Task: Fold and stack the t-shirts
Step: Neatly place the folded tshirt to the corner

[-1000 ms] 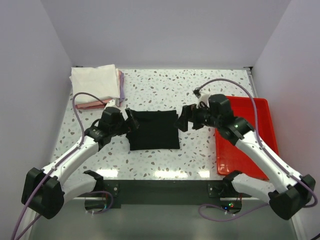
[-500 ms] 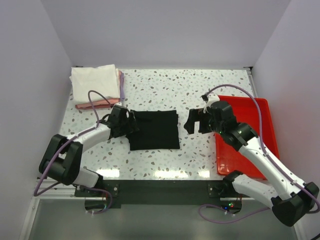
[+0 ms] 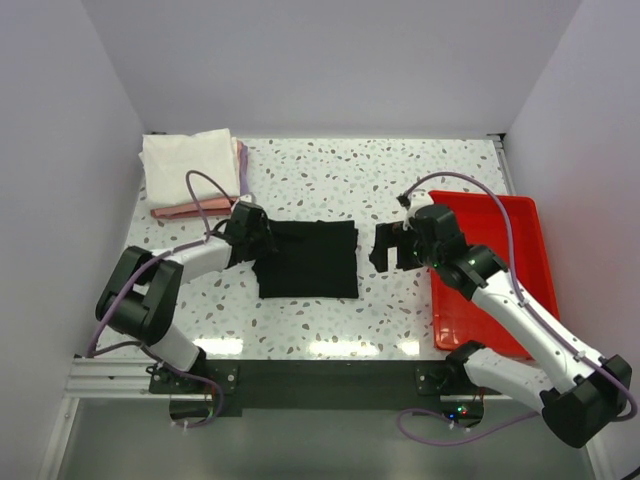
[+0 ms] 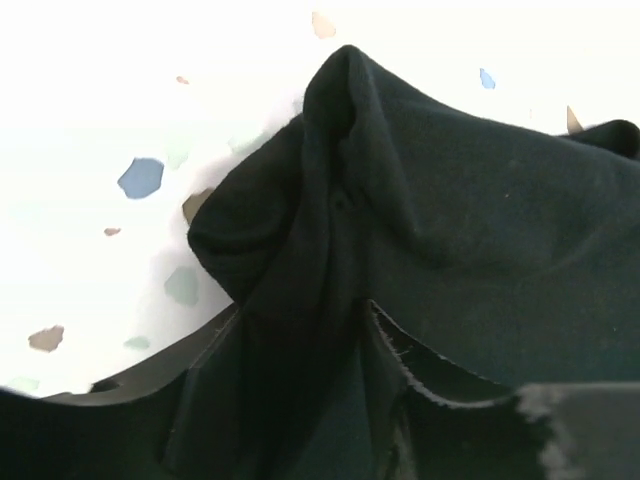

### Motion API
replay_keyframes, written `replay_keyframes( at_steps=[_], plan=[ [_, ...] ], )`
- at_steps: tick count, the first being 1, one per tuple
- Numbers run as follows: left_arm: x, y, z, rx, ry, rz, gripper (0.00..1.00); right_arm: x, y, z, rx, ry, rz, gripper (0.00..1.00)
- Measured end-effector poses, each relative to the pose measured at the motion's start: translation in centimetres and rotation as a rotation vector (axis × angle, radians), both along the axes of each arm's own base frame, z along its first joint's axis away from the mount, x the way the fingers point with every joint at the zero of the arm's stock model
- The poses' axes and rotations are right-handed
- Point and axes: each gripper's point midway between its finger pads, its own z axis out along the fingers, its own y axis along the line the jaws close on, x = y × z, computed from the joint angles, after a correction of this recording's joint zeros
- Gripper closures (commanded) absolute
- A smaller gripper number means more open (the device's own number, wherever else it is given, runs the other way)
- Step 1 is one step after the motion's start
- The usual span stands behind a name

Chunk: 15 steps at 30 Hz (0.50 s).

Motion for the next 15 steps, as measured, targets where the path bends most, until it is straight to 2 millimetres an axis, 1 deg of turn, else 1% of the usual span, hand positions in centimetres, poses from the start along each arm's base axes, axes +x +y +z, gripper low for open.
replay_keyframes(
  at_steps=[1, 3, 4, 5, 6, 8, 9, 11, 15],
  plan=[
    [0.2, -0.1, 0.0, 0.005, -0.004, -0.001, 0.56, 0.0, 0.0, -0.3, -0.007, 0.006, 0.000, 0.01],
    [0.4, -0.5, -0.2, 0.015, -0.012, -0.004, 0.62, 0.3, 0.0, -0.9, -0.023, 0.020, -0.001, 0.01],
    [0.4, -0.8, -0.2, 0.022, -0.015, -0.009, 0.70, 0.4, 0.0, -1.2, -0.030, 0.028, -0.001, 0.01],
    [0.5, -1.1, -0.3, 0.029, -0.018, -0.012, 0.74, 0.5, 0.0, -1.6, -0.038, 0.039, -0.002, 0.01],
    [0.5, -1.3, -0.4, 0.035, -0.019, -0.017, 0.83, 0.7, 0.0, -2.0, -0.046, 0.051, -0.006, 0.01],
    [0.6, -1.8, -0.5, 0.042, -0.020, -0.020, 0.92, 0.9, -0.1, -2.8, -0.060, 0.076, -0.013, 0.01],
    [0.7, -2.0, -0.5, 0.043, -0.021, -0.020, 1.00, 1.0, -0.2, -3.2, -0.067, 0.086, -0.018, 0.01],
    [0.9, -2.2, -0.4, 0.048, -0.021, -0.019, 1.00, 1.3, -0.5, -3.7, -0.079, 0.099, -0.033, 0.01],
    [1.1, -2.3, -0.3, 0.067, -0.018, -0.017, 1.00, 1.8, -1.0, -3.9, -0.087, 0.103, -0.057, 0.01]
  ],
)
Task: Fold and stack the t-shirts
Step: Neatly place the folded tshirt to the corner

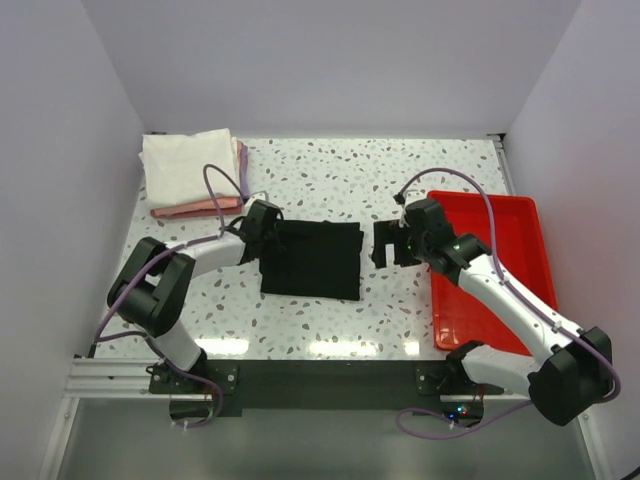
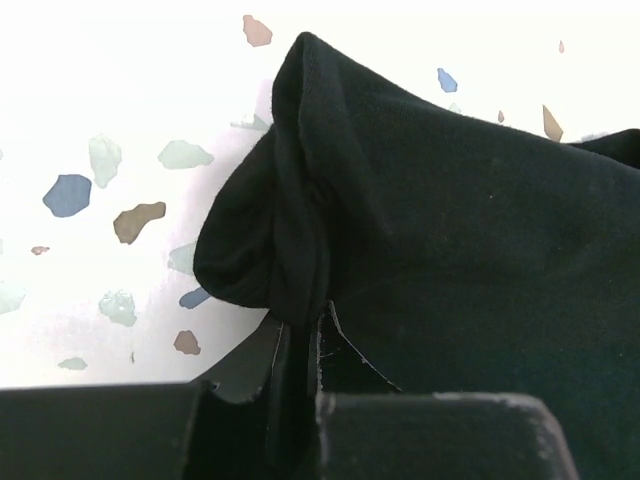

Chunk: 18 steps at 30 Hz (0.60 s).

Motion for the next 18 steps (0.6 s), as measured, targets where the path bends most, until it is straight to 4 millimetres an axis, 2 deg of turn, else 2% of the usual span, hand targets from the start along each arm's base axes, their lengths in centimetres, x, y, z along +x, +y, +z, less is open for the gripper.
replay_keyframes(
  at_steps=[9, 18],
  plan=[
    [0.3, 0.7, 0.9, 0.078, 0.005, -0.006, 1.00, 0.7, -1.0, -1.5, -0.037, 0.040, -0.043, 0.01],
    [4.2, 1.1, 5.2, 0.180, -0.089, 0.005, 1.00, 2.2, -2.9, -1.5, -0.043, 0.044, -0.119, 0.01]
  ],
)
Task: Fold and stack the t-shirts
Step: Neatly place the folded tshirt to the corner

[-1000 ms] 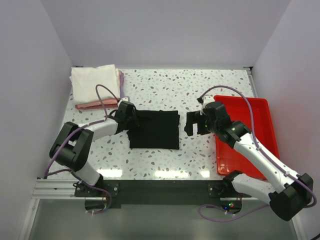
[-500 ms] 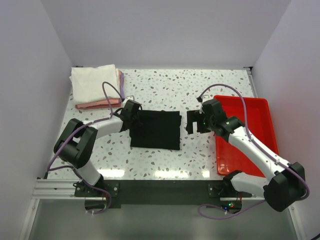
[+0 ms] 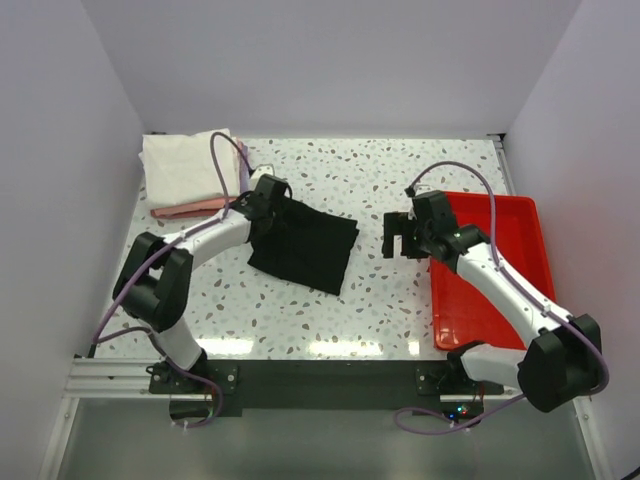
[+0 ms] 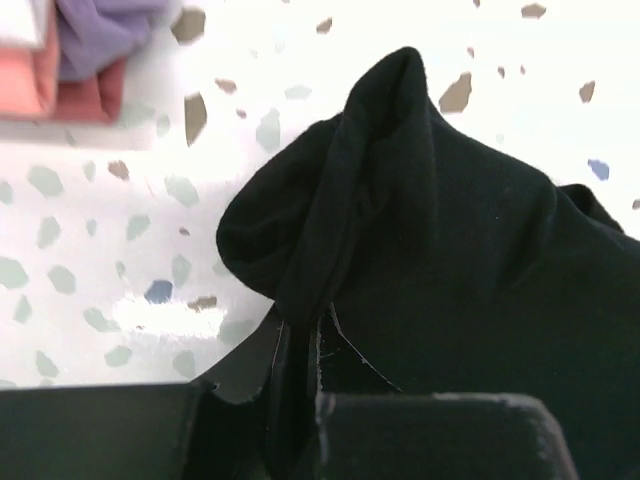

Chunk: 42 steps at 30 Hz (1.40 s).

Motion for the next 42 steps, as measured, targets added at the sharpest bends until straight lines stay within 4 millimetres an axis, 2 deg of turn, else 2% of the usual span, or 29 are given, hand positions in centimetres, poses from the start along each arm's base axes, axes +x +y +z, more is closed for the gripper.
replay_keyframes(
  at_steps=[8, 14, 18, 24, 30, 32, 37, 42],
  plan=[
    [4.2, 0.0, 2.6, 0.139, -0.056, -0.039, 1.00, 1.2, -1.9, -0.4, -0.006, 0.017, -0.071, 0.01],
    [6.7, 1.2, 5.4, 0.236, -0.111, -0.073, 1.00, 1.5, -2.6, -0.5, -0.007, 0.020, -0.094, 0.01],
    [8.9, 2.7, 7.5, 0.303, -0.151, -0.075, 1.00, 1.6, -2.8, -0.5, -0.008, 0.020, -0.103, 0.01],
    [12.6, 5.2, 9.2, 0.376, -0.175, -0.040, 1.00, 1.7, -3.2, -0.5, -0.014, 0.016, -0.116, 0.01],
    [14.4, 8.7, 10.8, 0.466, -0.165, -0.047, 1.00, 1.9, -3.7, -0.5, -0.027, 0.010, -0.132, 0.01],
    [14.9, 9.7, 12.0, 0.493, -0.172, -0.053, 1.00, 1.9, -3.7, -0.5, -0.026, 0.010, -0.133, 0.01],
    [16.2, 12.4, 16.4, 0.528, -0.220, -0.044, 1.00, 1.9, -3.7, -0.6, -0.029, 0.015, -0.132, 0.01],
    [16.7, 13.8, 19.4, 0.535, -0.257, -0.047, 1.00, 1.9, -3.7, -1.0, -0.033, 0.026, -0.131, 0.01]
  ],
)
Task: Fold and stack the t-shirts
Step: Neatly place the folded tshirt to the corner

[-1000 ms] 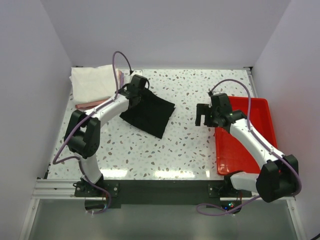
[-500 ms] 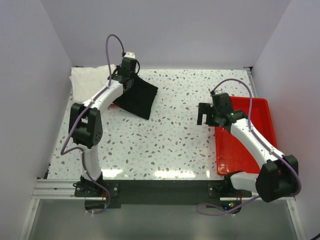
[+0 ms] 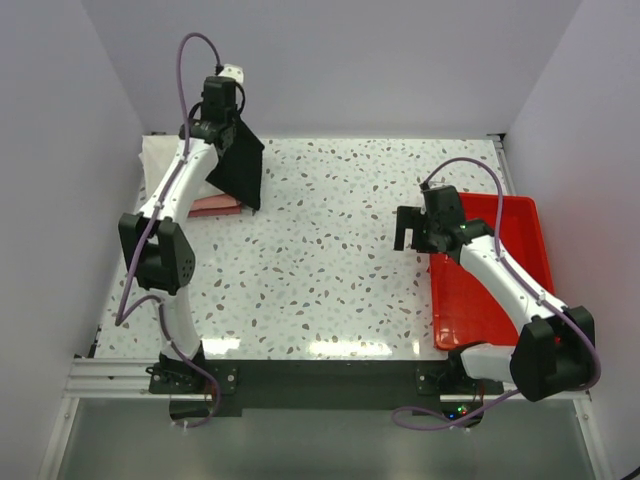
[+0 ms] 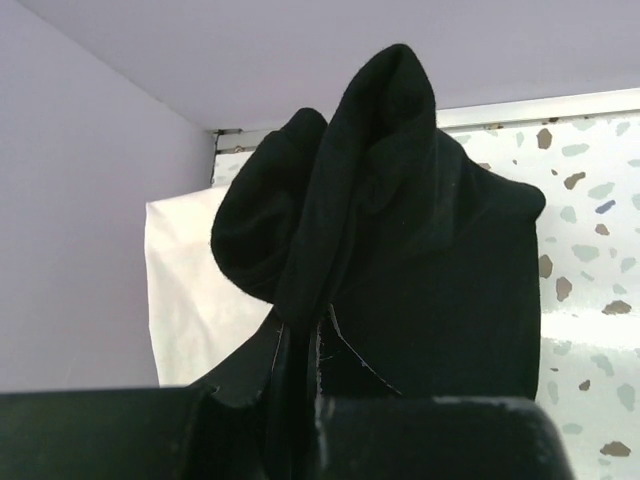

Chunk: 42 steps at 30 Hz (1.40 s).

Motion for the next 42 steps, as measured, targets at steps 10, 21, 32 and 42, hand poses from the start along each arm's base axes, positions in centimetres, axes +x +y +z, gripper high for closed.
replay_keyframes(
  at_steps=[10, 21, 32, 42],
  plan=[
    [-1.4, -1.7, 4.2, -0.050, -0.051, -0.117, 1.00, 0.0, 0.0, 0.0, 0.000, 0.002, 0.000, 0.01],
    [-2.4, -1.8, 8.6, -0.074, -0.150, -0.139, 1.00, -0.1, -0.1, -0.1, -0.002, 0.005, -0.001, 0.01],
    [-1.0, 5.0, 4.7, -0.052, -0.100, -0.005, 1.00, -0.1, -0.7, 0.2, -0.029, 0.005, -0.019, 0.01],
    [1.5, 14.4, -2.8, -0.103, 0.000, 0.068, 1.00, 0.0, -1.6, 1.0, -0.073, 0.005, -0.048, 0.01]
  ],
)
